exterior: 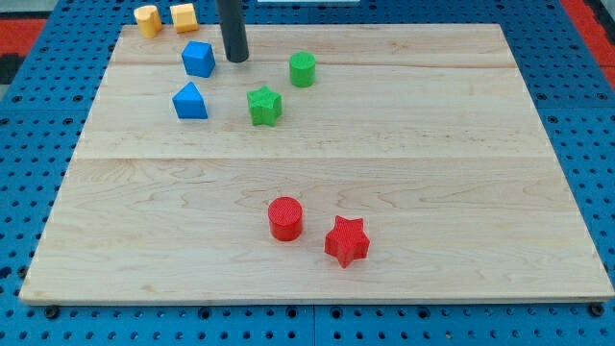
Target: Move the blue cube to the bottom left of the red circle
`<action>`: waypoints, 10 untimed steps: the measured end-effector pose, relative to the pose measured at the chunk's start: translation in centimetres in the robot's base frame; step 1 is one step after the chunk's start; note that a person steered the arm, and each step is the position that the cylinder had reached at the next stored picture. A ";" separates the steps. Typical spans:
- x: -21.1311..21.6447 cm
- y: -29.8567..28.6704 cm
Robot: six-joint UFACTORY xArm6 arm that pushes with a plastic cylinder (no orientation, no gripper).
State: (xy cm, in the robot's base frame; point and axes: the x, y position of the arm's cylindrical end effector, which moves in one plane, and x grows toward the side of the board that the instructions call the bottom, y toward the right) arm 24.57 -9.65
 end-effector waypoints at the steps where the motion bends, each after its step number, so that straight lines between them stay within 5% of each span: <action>1: -4.2 -1.3; 3: 1.0 -2.2; 4: -1.6 -2.1; 6: 1.5 -8.5; 7: 9.0 -3.4; 8: 9.1 -4.0; 9: 4.8 -3.2; 10: 9.2 -0.8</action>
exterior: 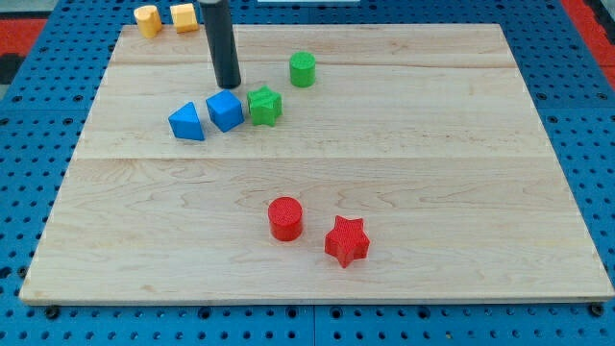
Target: Move the blue cube to the bottom left of the red circle
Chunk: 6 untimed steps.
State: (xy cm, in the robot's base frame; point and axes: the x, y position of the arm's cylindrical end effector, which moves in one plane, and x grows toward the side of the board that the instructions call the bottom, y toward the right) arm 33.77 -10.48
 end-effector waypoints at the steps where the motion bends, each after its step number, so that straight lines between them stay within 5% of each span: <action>1: 6.8 0.8; 2: 11.4 2.5; 4: 8.2 -2.2; 6: 15.9 -2.1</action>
